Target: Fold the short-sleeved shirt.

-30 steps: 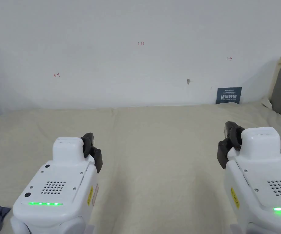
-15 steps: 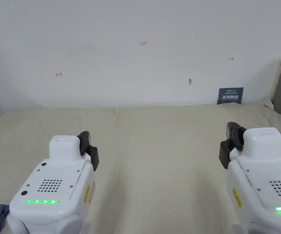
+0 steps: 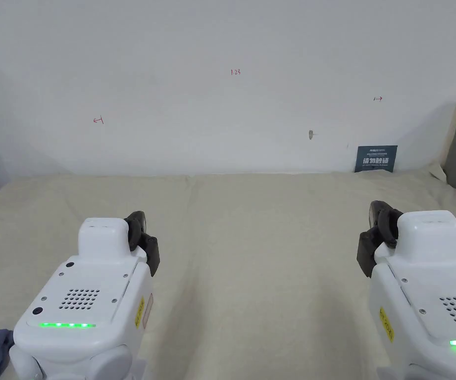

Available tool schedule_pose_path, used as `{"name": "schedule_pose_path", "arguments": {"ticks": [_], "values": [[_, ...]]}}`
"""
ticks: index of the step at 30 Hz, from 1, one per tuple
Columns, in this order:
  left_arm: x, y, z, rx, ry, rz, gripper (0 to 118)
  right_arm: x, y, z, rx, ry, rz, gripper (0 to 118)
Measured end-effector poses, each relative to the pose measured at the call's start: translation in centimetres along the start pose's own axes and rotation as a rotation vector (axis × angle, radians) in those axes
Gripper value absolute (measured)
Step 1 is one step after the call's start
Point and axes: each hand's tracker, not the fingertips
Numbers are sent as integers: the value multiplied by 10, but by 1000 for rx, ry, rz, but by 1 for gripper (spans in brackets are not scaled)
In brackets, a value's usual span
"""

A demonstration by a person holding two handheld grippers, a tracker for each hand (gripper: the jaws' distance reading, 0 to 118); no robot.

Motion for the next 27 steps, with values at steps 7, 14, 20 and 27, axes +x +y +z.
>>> {"name": "schedule_pose_path", "arguments": {"ticks": [7,14,20,27], "values": [[-1,0,1,0,1,-2,0,-2,1,1,3,3,5,0],[-3,1,-1,0,-8,0,0,-3,1,2,2,1,4,0],[-3,2,-2,-1,-11,9,0,-4,0,2,-2,2,4,0],[-4,1,-2,-4,-8,12,0,-4,1,1,1,1,3,0]]}}
